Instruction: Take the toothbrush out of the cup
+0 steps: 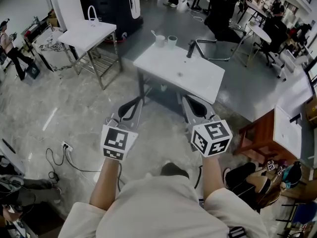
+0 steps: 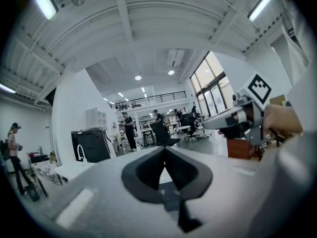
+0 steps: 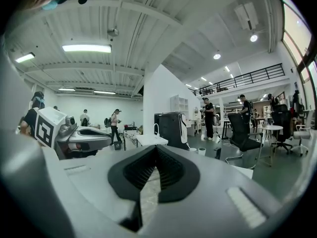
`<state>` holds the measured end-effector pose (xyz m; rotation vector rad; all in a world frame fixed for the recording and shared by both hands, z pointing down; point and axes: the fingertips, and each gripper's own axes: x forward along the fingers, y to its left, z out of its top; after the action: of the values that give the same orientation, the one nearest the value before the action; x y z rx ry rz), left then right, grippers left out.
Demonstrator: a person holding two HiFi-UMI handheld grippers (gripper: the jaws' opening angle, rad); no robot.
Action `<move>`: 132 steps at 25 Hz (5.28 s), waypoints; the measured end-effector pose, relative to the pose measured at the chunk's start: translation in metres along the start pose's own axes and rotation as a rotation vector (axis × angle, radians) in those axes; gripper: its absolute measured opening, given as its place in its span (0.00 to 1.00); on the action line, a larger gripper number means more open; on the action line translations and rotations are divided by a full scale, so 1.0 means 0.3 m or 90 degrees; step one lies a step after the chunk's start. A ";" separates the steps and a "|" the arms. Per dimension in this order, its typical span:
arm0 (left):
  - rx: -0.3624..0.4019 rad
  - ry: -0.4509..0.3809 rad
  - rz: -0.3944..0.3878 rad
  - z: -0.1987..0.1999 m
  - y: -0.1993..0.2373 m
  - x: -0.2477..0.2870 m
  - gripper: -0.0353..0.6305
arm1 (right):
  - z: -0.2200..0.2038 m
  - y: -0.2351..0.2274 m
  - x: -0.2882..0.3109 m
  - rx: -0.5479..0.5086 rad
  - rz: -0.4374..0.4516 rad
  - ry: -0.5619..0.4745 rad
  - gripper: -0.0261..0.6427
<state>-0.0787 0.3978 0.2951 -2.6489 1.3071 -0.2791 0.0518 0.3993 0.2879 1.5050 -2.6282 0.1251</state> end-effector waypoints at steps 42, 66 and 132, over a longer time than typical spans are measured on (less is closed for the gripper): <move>-0.024 0.054 0.023 -0.115 0.637 1.254 0.05 | 0.101 -0.901 1.119 0.033 0.046 0.038 0.05; -0.030 0.076 0.064 -0.188 0.800 1.657 0.05 | 0.099 -1.189 1.486 0.022 0.099 0.034 0.05; -0.165 0.198 -0.109 -0.941 1.756 2.525 0.05 | -0.562 -1.455 2.989 -0.161 0.053 0.427 0.17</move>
<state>-0.0976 -0.5422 0.5115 -3.0402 1.2742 -0.6062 -0.0127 -0.5657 0.5845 1.0345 -2.0713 0.2445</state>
